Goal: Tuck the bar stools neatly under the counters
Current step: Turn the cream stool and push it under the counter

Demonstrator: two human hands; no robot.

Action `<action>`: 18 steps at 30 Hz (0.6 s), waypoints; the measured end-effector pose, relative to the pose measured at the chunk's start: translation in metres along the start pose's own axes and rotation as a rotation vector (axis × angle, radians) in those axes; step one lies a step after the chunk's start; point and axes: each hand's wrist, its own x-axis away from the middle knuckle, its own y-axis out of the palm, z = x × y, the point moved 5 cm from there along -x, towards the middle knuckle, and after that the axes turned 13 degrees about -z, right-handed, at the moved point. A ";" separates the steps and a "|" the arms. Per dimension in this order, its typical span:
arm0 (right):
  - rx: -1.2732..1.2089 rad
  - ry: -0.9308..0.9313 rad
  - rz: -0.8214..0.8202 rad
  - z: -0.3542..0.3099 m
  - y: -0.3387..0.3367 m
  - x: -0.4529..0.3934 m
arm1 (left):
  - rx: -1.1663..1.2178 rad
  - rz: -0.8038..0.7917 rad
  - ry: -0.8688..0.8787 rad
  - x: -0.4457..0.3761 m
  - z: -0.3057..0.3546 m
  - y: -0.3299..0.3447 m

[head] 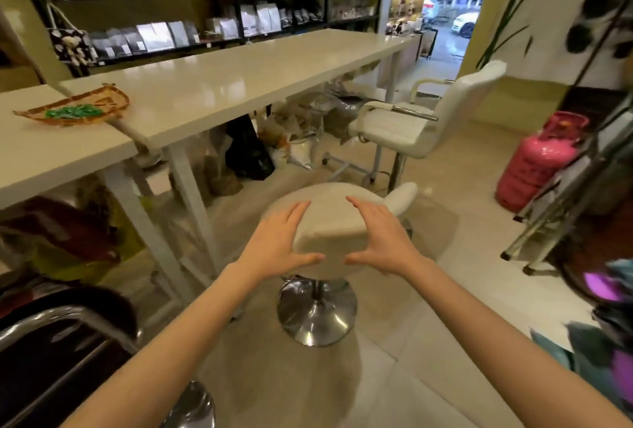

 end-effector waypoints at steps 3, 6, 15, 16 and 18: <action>0.025 0.015 -0.015 0.050 -0.018 0.003 | 0.038 -0.022 -0.006 -0.040 0.028 0.018; 0.048 0.016 -0.041 0.092 -0.028 0.001 | 0.059 -0.047 -0.031 -0.073 0.048 0.034; 0.037 -0.001 -0.150 0.173 -0.013 -0.036 | 0.034 -0.139 -0.092 -0.147 0.048 0.076; 0.042 -0.007 -0.168 0.178 -0.010 -0.044 | 0.021 -0.144 -0.099 -0.153 0.046 0.081; 0.062 -0.032 -0.209 0.187 -0.002 -0.059 | 0.000 -0.155 -0.118 -0.165 0.042 0.093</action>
